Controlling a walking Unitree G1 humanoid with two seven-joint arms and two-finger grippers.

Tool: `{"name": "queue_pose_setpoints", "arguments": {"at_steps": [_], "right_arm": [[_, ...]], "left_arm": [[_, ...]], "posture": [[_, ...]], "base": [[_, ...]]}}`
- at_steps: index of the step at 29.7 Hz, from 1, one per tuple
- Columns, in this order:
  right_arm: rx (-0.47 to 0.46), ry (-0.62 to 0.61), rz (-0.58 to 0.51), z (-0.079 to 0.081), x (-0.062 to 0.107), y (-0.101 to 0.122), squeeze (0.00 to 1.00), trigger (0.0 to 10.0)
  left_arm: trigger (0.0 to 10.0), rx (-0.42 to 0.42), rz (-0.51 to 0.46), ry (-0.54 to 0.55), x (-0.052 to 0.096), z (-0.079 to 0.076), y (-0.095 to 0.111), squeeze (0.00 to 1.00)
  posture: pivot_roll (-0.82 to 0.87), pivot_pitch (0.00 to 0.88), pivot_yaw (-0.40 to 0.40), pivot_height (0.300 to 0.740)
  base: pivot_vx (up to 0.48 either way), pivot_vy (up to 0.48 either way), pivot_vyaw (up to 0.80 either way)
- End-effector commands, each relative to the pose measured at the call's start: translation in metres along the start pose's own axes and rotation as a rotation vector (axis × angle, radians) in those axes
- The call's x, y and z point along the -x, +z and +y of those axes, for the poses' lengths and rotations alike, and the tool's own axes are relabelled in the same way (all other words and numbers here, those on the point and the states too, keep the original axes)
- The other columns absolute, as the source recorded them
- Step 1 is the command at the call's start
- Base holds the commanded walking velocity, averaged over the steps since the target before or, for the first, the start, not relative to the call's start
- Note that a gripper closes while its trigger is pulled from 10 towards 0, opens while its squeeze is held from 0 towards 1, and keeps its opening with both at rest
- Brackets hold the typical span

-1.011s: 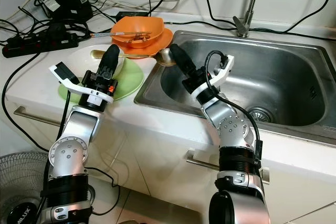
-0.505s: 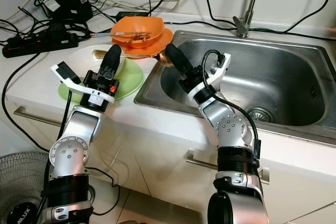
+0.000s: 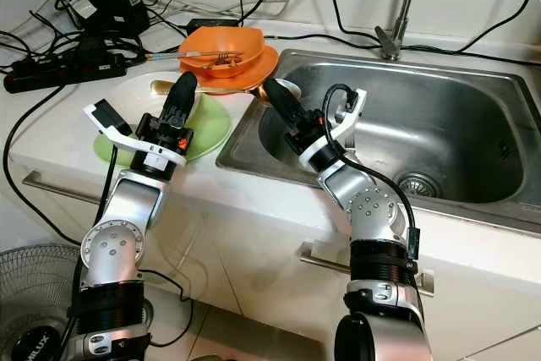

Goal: Kitchen organization

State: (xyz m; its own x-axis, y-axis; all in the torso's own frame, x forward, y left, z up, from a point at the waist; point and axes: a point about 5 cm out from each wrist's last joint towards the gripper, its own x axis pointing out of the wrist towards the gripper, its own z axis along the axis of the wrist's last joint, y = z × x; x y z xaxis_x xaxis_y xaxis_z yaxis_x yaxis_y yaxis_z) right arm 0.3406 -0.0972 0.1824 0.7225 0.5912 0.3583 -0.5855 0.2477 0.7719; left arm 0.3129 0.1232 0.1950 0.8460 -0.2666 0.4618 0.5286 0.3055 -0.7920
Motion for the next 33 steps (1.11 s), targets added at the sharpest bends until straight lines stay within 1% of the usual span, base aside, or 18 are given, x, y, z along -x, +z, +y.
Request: {"name": "queue_pose_setpoints", "arguments": {"at_steps": [1,10,11,16,28,31,32,33], "right_arm": [[0.005,0.042,0.025,0.007,-0.003,-0.003,0.00,0.0],[0.005,0.035,0.025,0.006,-0.002,-0.003,0.00,0.0],[0.006,0.033,0.025,0.006,-0.002,-0.003,0.00,0.0],[0.009,0.031,0.022,0.005,-0.002,-0.003,0.00,0.0],[0.016,0.023,0.013,0.004,-0.002,-0.001,0.00,0.0],[0.023,0.000,-0.008,0.002,-0.003,0.001,0.00,0.0],[0.027,-0.011,-0.016,0.001,-0.003,0.003,0.00,0.0],[0.031,-0.021,-0.022,0.000,-0.003,0.004,0.00,0.0]], "left_arm": [[0.0,-0.013,0.013,-0.017,-0.002,-0.005,-0.001,0.00],[0.0,-0.003,0.031,-0.012,-0.001,-0.004,-0.006,0.00],[0.0,0.003,0.047,-0.011,0.000,-0.004,-0.010,0.00],[0.0,0.012,0.066,-0.011,0.002,-0.005,-0.015,0.00],[0.0,0.010,0.083,-0.006,0.003,-0.004,-0.017,0.00],[0.0,0.007,0.106,0.023,0.004,0.000,-0.020,0.00],[0.0,-0.003,0.117,0.039,0.004,0.002,-0.021,0.77],[4.9,-0.009,0.127,0.047,0.005,0.004,-0.022,1.00]], "posture": [[-0.04,0.000,0.087,0.740],[-0.04,0.000,0.085,0.740],[-0.04,0.000,0.085,0.740],[-0.04,0.000,0.084,0.740],[-0.04,0.000,0.082,0.740],[-0.05,0.000,0.080,0.740],[-0.05,0.000,0.079,0.740],[-0.05,0.000,0.077,0.740]], "base": [[0.000,0.000,0.00],[0.000,0.000,0.00],[0.000,0.000,0.00],[0.000,0.000,0.00],[0.000,0.000,0.00],[0.000,0.000,0.00],[0.000,0.000,0.00],[0.000,0.000,0.00]]}}
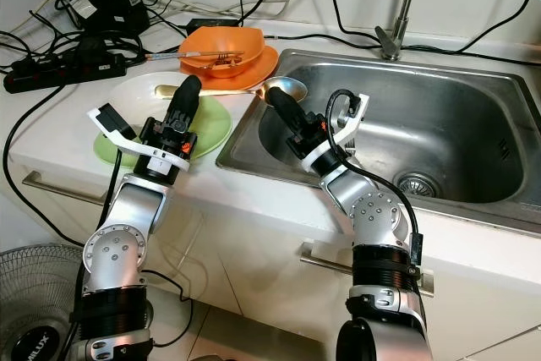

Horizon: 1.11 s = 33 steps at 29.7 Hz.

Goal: Kitchen organization

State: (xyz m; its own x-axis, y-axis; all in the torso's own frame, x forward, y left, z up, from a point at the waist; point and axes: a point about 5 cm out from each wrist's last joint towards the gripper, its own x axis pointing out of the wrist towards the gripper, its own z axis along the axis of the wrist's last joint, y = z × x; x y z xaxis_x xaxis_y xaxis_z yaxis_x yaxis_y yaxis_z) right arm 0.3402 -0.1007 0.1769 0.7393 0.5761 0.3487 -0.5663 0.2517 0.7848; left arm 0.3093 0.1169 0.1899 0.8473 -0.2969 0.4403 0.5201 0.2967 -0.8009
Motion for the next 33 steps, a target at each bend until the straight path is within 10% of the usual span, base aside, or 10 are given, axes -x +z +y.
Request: {"name": "queue_pose_setpoints", "arguments": {"at_steps": [1,2,33], "right_arm": [[0.044,-0.006,-0.013,0.004,-0.007,0.006,0.00,0.0],[0.049,-0.017,-0.020,0.003,-0.007,0.008,0.00,0.0],[0.272,-0.443,-0.312,-0.040,0.006,0.079,0.00,0.0]], "left_arm": [[4.9,-0.025,0.097,0.043,0.000,0.005,-0.015,1.00],[10.0,-0.035,0.121,0.038,0.001,0.005,-0.018,1.00],[10.0,-0.360,0.295,0.061,0.007,0.020,-0.029,1.00]], "posture": [[-0.06,0.000,0.075,0.740],[-0.06,0.000,0.072,0.740],[-0.09,0.000,0.095,0.740]], "base": [[0.000,0.000,0.00],[0.000,0.000,0.00],[0.000,0.000,0.00]]}}
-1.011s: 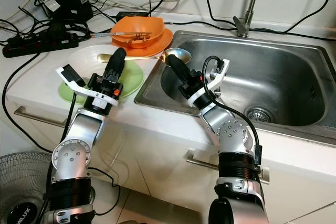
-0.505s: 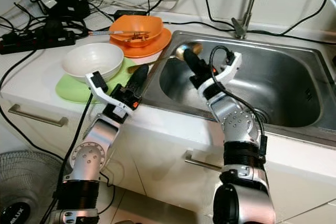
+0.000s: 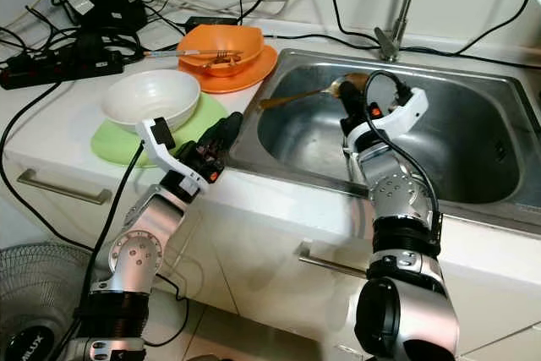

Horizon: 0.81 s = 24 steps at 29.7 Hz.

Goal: Kitchen organization

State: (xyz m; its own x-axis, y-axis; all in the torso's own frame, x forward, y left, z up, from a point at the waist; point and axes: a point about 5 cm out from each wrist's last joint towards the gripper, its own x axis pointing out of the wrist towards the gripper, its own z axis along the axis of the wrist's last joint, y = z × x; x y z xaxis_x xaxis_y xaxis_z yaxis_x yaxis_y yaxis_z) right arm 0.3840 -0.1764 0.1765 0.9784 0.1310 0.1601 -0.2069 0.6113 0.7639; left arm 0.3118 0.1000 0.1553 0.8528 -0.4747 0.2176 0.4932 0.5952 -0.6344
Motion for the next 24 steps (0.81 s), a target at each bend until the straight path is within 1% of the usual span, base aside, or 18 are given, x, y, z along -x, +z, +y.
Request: {"name": "queue_pose_setpoints", "arguments": {"at_steps": [1,2,3,4,5,6,7,8,10,11,12,13,14,15,18,21,24], "right_arm": [[0.026,0.016,-0.020,0.005,-0.004,0.004,0.00,0.0],[0.043,0.007,-0.029,0.004,-0.005,0.005,0.00,0.0],[0.139,-0.031,-0.051,-0.002,-0.006,0.011,0.00,0.0],[0.173,-0.046,-0.056,-0.005,-0.006,0.013,0.00,0.0],[0.173,-0.046,-0.056,-0.005,-0.006,0.013,0.00,0.0],[0.193,-0.054,-0.059,-0.006,-0.006,0.014,0.00,0.0],[0.242,-0.068,-0.052,-0.009,-0.006,0.014,0.00,0.0],[0.271,-0.078,-0.044,-0.011,-0.006,0.013,0.00,0.0],[0.287,-0.088,-0.037,-0.012,-0.006,0.012,0.00,0.0],[0.394,-0.140,0.011,-0.018,-0.005,0.006,0.00,0.0],[0.394,-0.140,0.011,-0.018,-0.005,0.006,0.00,0.0],[0.561,-0.223,0.096,-0.029,-0.001,-0.004,0.00,0.0],[0.598,-0.240,0.114,-0.032,0.001,-0.006,0.00,0.0],[0.598,-0.240,0.114,-0.032,0.001,-0.006,0.00,0.0],[0.701,-0.228,0.189,-0.034,0.003,-0.022,0.00,0.0],[0.773,-0.203,0.252,-0.033,0.004,-0.035,0.00,0.0],[0.799,-0.186,0.289,-0.032,0.004,-0.042,0.00,0.0]], "left_arm": [[10.0,-0.029,0.015,-0.024,0.000,-0.003,0.001,1.00],[10.0,-0.036,0.021,-0.027,0.001,-0.003,0.002,1.00],[10.0,-0.051,0.026,-0.033,0.001,-0.005,0.004,1.00],[10.0,-0.058,0.027,-0.032,0.002,-0.004,0.006,1.00],[10.0,-0.058,0.027,-0.032,0.002,-0.004,0.006,1.00],[10.0,-0.062,0.027,-0.031,0.003,-0.004,0.006,1.00],[10.0,-0.071,0.030,-0.026,0.004,-0.002,0.007,1.00],[10.0,-0.081,0.035,-0.020,0.004,-0.001,0.007,1.00],[10.0,-0.092,0.040,-0.017,0.004,0.000,0.008,1.00],[10.0,-0.130,0.055,-0.015,0.004,0.001,0.010,1.00],[10.0,-0.130,0.055,-0.015,0.004,0.001,0.010,1.00],[10.0,-0.142,0.053,-0.028,0.002,-0.001,0.014,1.00],[10.0,-0.141,0.052,-0.031,0.002,-0.001,0.015,1.00],[10.0,-0.141,0.052,-0.031,0.002,-0.001,0.015,1.00],[10.0,-0.201,0.048,-0.015,-0.001,0.002,0.021,1.00],[10.0,-0.242,0.040,-0.004,-0.003,0.002,0.026,1.00],[10.0,-0.257,0.023,0.021,-0.002,0.004,0.028,1.00]], "posture": [[-0.09,0.000,0.095,0.740],[-0.08,0.000,0.098,0.740],[-0.07,0.000,0.104,0.740],[-0.07,0.000,0.108,0.740],[-0.07,0.000,0.108,0.740],[-0.07,0.000,0.111,0.740],[-0.06,0.000,0.117,0.740],[-0.06,0.000,0.122,0.740],[-0.06,0.000,0.128,0.740],[-0.05,0.000,0.135,0.740],[-0.05,0.000,0.135,0.740],[-0.05,0.000,0.139,0.740],[-0.05,0.000,0.139,0.740],[-0.05,0.000,0.139,0.740],[-0.03,0.000,0.145,0.740],[-0.02,0.000,0.135,0.740],[-0.02,0.000,0.130,0.740]], "base": [[0.000,0.000,0.00],[0.000,0.000,0.00],[0.000,0.000,0.00],[0.000,0.000,0.00],[0.000,0.000,0.00],[0.000,0.000,0.00],[0.000,0.000,0.00],[0.000,0.000,0.00],[0.000,0.000,0.00],[0.000,0.000,0.00],[0.000,0.000,0.00],[0.000,0.000,0.00],[0.000,0.000,0.00],[0.000,0.000,0.00],[0.000,0.000,0.00],[0.000,0.000,0.00],[0.000,0.000,0.00]]}}
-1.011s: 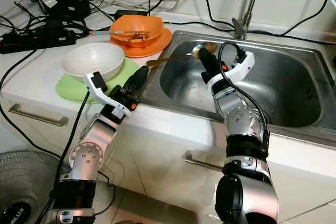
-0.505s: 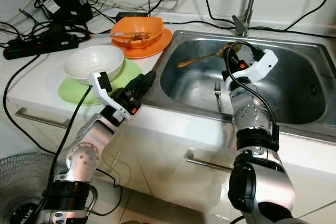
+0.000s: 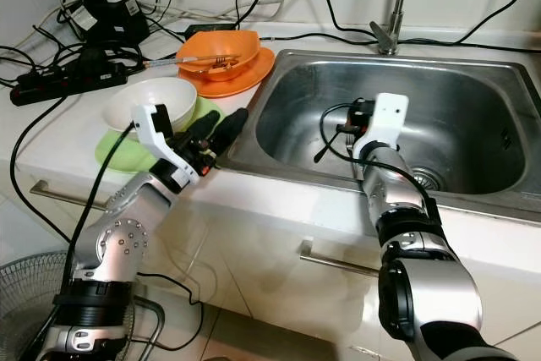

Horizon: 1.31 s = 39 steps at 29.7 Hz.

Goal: Kitchen organization

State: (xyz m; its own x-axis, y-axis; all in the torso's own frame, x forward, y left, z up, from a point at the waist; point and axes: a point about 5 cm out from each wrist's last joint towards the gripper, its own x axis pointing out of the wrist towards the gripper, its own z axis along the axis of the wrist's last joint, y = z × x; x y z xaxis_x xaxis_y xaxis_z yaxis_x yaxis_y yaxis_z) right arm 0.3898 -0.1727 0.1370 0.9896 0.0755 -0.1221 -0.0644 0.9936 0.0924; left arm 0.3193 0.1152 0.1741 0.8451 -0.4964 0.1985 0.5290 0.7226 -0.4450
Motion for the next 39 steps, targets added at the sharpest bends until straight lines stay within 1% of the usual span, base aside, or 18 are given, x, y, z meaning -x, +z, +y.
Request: {"name": "queue_pose_setpoints", "arguments": {"at_steps": [1,4,7,8,11,12,13,14,15,16,17,18,20,21,24,30,35,39], "right_arm": [[0.041,0.031,0.063,0.009,0.001,-0.015,0.00,0.0],[0.105,0.057,0.076,0.013,0.002,-0.020,0.00,0.0],[0.143,0.072,0.104,0.015,0.004,-0.026,0.00,0.0],[0.180,0.105,0.135,0.017,0.005,-0.031,0.00,0.0],[0.225,0.147,0.152,0.020,0.005,-0.033,0.00,0.0],[0.248,0.167,0.156,0.021,0.005,-0.033,0.00,6.0],[0.255,0.183,0.160,0.023,0.005,-0.034,0.00,10.0],[0.255,0.183,0.160,0.023,0.005,-0.034,0.00,10.0],[0.257,0.195,0.161,0.024,0.006,-0.034,0.63,10.0],[0.257,0.195,0.161,0.024,0.006,-0.035,0.63,10.0],[0.239,0.190,0.169,0.023,0.007,-0.037,0.92,10.0],[0.228,0.183,0.178,0.022,0.007,-0.039,1.00,10.0],[0.215,0.180,0.188,0.021,0.008,-0.042,1.00,10.0],[0.243,0.197,0.204,0.021,0.009,-0.045,1.00,10.0],[0.280,0.214,0.208,0.022,0.009,-0.045,1.00,10.0],[0.288,0.198,0.195,0.025,0.007,-0.042,1.00,10.0],[0.278,0.187,0.184,0.028,0.009,-0.046,1.00,10.0],[0.259,0.128,0.076,0.023,0.009,-0.037,1.00,10.0]], "left_arm": [[10.0,-0.026,-0.009,0.042,0.002,0.005,0.002,1.00],[10.0,-0.051,-0.015,0.092,0.005,0.010,-0.002,1.00],[10.0,-0.077,-0.008,0.099,0.006,0.010,-0.005,1.00],[10.0,-0.097,-0.012,0.101,0.005,0.009,-0.006,1.00],[10.0,-0.097,-0.028,0.110,0.003,0.009,-0.005,1.00],[10.0,-0.095,-0.034,0.118,0.002,0.009,-0.006,1.00],[10.0,-0.092,-0.039,0.130,0.001,0.010,-0.007,1.00],[10.0,-0.092,-0.039,0.130,0.001,0.010,-0.007,1.00],[10.0,-0.095,-0.041,0.140,0.000,0.009,-0.011,1.00],[10.0,-0.099,-0.040,0.141,0.000,0.008,-0.012,1.00],[10.0,-0.105,-0.035,0.144,0.000,0.008,-0.016,1.00],[10.0,-0.108,-0.034,0.151,-0.001,0.008,-0.017,1.00],[10.0,-0.106,-0.039,0.161,0.000,0.009,-0.018,1.00],[10.0,-0.100,-0.055,0.183,0.001,0.010,-0.018,1.00],[10.0,-0.095,-0.071,0.200,0.002,0.012,-0.017,1.00],[10.0,-0.114,-0.066,0.226,0.005,0.017,-0.020,1.00],[10.0,-0.172,-0.074,0.239,0.007,0.019,-0.015,1.00],[10.0,-0.257,-0.095,0.277,0.008,0.025,-0.005,1.00]], "posture": [[-0.02,0.000,0.128,0.740],[-0.03,0.000,0.119,0.740],[-0.03,0.000,0.100,0.740],[-0.03,0.000,0.084,0.740],[-0.04,0.000,0.077,0.740],[-0.04,0.000,0.075,0.740],[-0.04,0.000,0.075,0.740],[-0.04,0.000,0.075,0.740],[-0.04,0.000,0.068,0.740],[-0.04,0.000,0.065,0.740],[-0.04,0.000,0.053,0.740],[-0.03,0.000,0.038,0.740],[-0.03,0.000,0.032,0.740],[-0.02,0.000,0.009,0.740],[-0.02,0.000,0.005,0.740],[-0.02,0.000,0.028,0.740],[-0.02,0.000,0.063,0.740],[-0.02,0.000,0.092,0.740]], "base": [[0.000,0.000,0.00],[0.000,0.000,0.00],[0.000,0.000,0.00],[0.000,0.000,0.00],[0.000,0.000,0.00],[0.000,0.000,0.00],[0.000,0.000,0.00],[0.000,0.000,0.00],[0.000,0.000,0.00],[0.000,0.000,0.00],[0.000,0.000,0.00],[0.000,0.000,0.00],[0.000,0.000,0.00],[0.000,0.000,0.00],[0.000,0.000,0.00],[0.000,0.000,0.00],[0.000,0.000,0.00],[0.000,0.000,0.00]]}}
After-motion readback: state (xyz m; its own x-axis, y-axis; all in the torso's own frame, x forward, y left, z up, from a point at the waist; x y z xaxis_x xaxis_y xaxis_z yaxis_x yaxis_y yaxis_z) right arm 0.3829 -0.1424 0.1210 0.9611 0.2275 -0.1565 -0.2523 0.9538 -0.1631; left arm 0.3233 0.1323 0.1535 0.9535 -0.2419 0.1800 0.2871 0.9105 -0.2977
